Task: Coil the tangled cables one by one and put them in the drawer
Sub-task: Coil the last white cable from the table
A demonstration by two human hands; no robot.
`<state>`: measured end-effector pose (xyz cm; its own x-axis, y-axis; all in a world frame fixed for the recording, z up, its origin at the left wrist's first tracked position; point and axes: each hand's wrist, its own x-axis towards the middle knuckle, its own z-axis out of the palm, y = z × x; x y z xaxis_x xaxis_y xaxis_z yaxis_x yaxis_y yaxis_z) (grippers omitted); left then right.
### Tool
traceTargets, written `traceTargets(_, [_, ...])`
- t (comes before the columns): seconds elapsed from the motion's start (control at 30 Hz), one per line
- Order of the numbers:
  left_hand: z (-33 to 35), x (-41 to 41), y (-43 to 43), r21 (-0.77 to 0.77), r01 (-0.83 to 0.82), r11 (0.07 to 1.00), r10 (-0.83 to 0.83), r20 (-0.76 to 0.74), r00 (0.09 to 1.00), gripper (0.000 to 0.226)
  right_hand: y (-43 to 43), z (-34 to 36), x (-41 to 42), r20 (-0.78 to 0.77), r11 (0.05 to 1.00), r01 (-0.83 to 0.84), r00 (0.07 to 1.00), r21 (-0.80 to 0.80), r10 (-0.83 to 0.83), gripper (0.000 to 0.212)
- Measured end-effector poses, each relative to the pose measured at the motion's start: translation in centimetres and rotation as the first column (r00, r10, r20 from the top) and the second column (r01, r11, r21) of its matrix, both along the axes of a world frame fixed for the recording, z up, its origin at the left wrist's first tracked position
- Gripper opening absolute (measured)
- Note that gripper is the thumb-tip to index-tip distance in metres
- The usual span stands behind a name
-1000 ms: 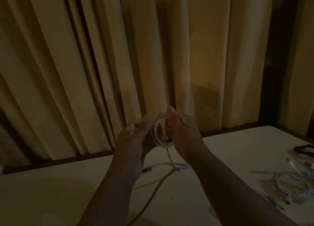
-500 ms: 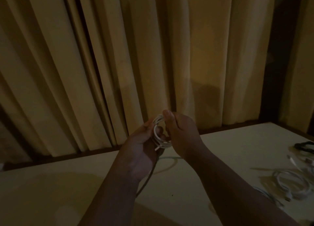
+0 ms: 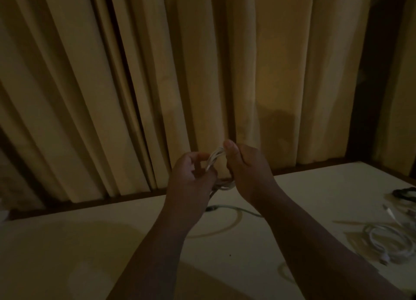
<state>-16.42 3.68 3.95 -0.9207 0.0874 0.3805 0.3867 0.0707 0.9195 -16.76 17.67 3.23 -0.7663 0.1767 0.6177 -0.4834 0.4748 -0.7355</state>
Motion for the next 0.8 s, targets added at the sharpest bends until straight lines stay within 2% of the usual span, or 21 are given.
traceTargets(0.07, [0.2, -0.1, -0.7, -0.263, -0.211, 0.941, 0.140, -0.265, 0.954, 0.017, 0.4, -0.2, -0.3, 0.010, 0.998, 0.039, 0.999, 0.052, -0.040, 0.046])
traceTargets(0.1, [0.4, 0.0, -1.0, -0.312, -0.254, 0.915, 0.150, -0.323, 0.935, 0.016, 0.4, -0.3, -0.4, 0.011, 0.996, 0.052, 0.999, 0.073, -0.053, 0.046])
traceTargets(0.17, [0.9, 0.1, -1.5, -0.356, -0.288, 0.889, 0.161, -0.345, 0.925, 0.012, 0.5, -0.2, -0.5, -0.007, 0.988, 0.078, 0.997, 0.131, -0.077, 0.046])
traceTargets(0.23, [1.2, -0.2, -2.0, -0.374, -0.269, 0.887, 0.163, -0.291, 0.943, 0.013, 0.5, 0.0, -0.3, -0.042, 0.977, 0.099, 0.995, 0.191, -0.092, 0.047])
traceTargets(0.27, [1.3, -0.4, -2.1, -0.323, -0.182, 0.929, 0.122, -0.196, 0.973, 0.013, 0.6, 0.0, -0.3, -0.059, 0.973, 0.107, 0.994, 0.206, -0.096, 0.048])
traceTargets(0.33, [1.7, -0.6, -2.3, -0.087, 0.044, 0.995, -0.038, 0.064, 0.997, 0.015, 0.6, 0.1, -0.2, -0.069, 0.971, 0.104, 0.993, 0.216, -0.091, 0.049])
traceTargets(0.37, [1.8, -0.6, -2.5, 0.025, 0.108, 0.994, -0.110, 0.158, 0.981, 0.016, 0.6, 0.2, -0.1, -0.060, 0.972, 0.092, 0.995, 0.215, -0.081, 0.049])
traceTargets(0.43, [2.0, -0.5, -2.5, 0.134, 0.166, 0.977, -0.195, 0.255, 0.947, 0.017, 0.5, 0.2, 0.1, -0.037, 0.972, 0.079, 0.997, 0.223, -0.073, 0.047])
traceTargets(0.67, [2.4, 0.1, -1.9, 0.329, 0.142, 0.933, -0.253, 0.322, 0.912, 0.020, 0.9, 0.2, 0.0, -0.052, 0.962, 0.088, 0.996, 0.258, -0.077, 0.051])
traceTargets(0.8, [2.5, 0.4, -2.2, 0.186, 0.132, 0.974, -0.184, 0.302, 0.935, 0.021, 0.7, 0.2, -0.1, -0.036, 0.962, 0.061, 0.998, 0.265, -0.054, 0.060])
